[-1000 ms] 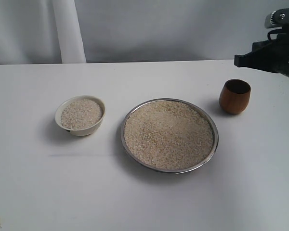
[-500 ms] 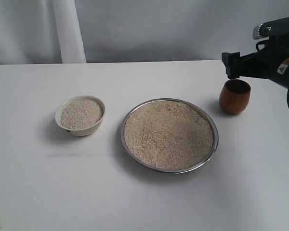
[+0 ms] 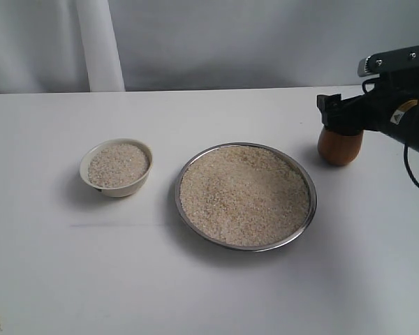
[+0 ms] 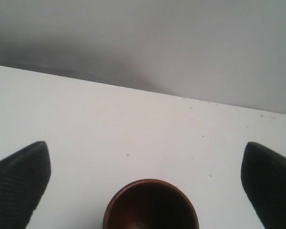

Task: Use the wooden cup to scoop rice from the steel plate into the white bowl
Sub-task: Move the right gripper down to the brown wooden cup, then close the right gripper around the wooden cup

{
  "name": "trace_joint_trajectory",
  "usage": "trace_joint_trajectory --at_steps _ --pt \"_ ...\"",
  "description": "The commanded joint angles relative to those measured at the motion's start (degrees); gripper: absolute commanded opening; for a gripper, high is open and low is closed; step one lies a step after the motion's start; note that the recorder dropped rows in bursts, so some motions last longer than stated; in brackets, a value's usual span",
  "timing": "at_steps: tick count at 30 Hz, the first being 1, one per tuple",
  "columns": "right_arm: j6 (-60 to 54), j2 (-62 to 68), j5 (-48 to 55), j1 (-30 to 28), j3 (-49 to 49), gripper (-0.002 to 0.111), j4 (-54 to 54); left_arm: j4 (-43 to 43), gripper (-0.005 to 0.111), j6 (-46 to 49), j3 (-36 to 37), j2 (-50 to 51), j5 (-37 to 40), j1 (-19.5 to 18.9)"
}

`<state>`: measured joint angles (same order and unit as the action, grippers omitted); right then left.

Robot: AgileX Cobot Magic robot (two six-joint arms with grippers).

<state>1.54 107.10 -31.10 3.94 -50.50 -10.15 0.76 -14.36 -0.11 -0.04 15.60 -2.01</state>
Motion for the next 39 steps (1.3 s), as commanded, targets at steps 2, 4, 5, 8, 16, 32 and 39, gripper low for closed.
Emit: trace_joint_trajectory --at_steps 2,4,5,8,16,32,39 --pt "-0.94 3.19 -4.68 -1.33 -0.29 0.103 0.27 -0.24 0.0 -0.2 0.11 0.04 -0.37 0.27" --pt "-1.07 4.3 -6.06 -1.46 -0.29 0.103 0.3 -0.24 0.0 -0.2 0.11 0.04 -0.37 0.27" --pt "-1.07 4.88 -6.91 -1.66 -0.29 0.103 0.3 -0.24 0.0 -0.2 0.11 0.04 -0.37 0.27" --pt "-1.07 6.01 -7.88 -1.61 -0.29 0.103 -1.51 -0.24 0.0 -0.2 0.11 0.04 -0.37 0.27" --pt "-1.07 6.66 -7.78 -1.61 -0.29 0.103 -4.27 -0.24 0.0 -0.2 0.11 0.04 -0.37 0.27" --pt "-1.08 12.29 -11.58 -2.57 -0.29 0.103 -2.75 -0.24 0.0 -0.2 0.11 0.04 -0.37 0.27" --pt "-1.08 14.99 -14.51 -2.93 -0.29 0.103 -2.3 -0.24 0.0 -0.2 0.11 0.04 -0.37 0.27"
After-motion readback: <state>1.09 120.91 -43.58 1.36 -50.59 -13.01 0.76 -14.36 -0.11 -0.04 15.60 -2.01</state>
